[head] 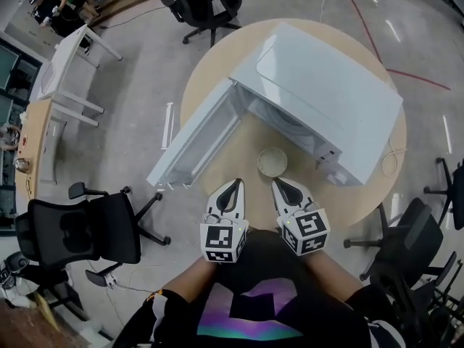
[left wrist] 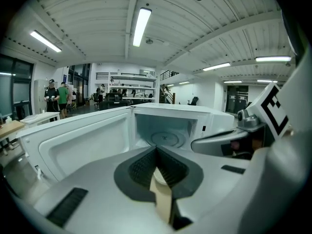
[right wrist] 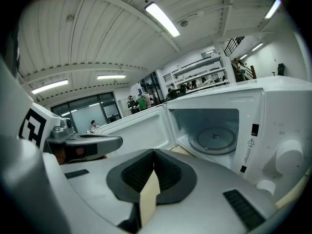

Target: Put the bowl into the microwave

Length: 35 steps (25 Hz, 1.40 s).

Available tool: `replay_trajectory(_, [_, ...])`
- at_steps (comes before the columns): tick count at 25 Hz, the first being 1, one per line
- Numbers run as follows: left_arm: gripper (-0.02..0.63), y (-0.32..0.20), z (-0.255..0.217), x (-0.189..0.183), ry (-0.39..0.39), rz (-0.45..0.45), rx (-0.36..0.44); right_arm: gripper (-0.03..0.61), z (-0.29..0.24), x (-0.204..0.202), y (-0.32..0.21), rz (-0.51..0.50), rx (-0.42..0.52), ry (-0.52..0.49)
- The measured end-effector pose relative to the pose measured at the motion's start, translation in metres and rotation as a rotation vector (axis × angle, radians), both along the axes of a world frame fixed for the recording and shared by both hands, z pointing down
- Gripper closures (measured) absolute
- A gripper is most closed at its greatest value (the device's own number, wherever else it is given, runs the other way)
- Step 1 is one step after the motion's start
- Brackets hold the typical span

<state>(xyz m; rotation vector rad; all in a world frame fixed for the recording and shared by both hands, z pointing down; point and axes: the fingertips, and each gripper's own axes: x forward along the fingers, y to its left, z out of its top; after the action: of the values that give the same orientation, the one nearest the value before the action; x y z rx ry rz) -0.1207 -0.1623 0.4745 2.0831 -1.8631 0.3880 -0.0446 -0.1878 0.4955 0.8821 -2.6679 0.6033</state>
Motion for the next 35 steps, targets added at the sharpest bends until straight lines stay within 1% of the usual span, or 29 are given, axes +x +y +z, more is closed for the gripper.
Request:
replay_trajectory(7, [0.568, -0.015, 0.016, 0.016, -0.027, -0.020, -0.060, 0.563, 0.018, 0.015, -0.016, -0.014, -0.046, -0.017])
replay_trajectory(13, [0.568, -0.023, 0.033, 0.021, -0.020, -0.003, -0.101, 0.563, 0.037, 0.023, -0.025, 0.020, -0.082, 0.003])
replay_trajectory(26, [0.568, -0.058, 0.053, 0.010, 0.023, 0.193, -0.104, 0.563, 0.079, 0.025, -0.043, 0.229, -0.149, 0.133])
replay_trajectory(31, [0.568, -0.065, 0.066, 0.004, 0.031, 0.242, -0.125, 0.563, 0.099, 0.024, -0.046, 0.288, -0.192, 0.179])
replay_trajectory(35, [0.568, -0.071, 0.078, -0.002, 0.026, 0.263, -0.145, 0.561, 0.112, 0.022, -0.048, 0.321, -0.234, 0.182])
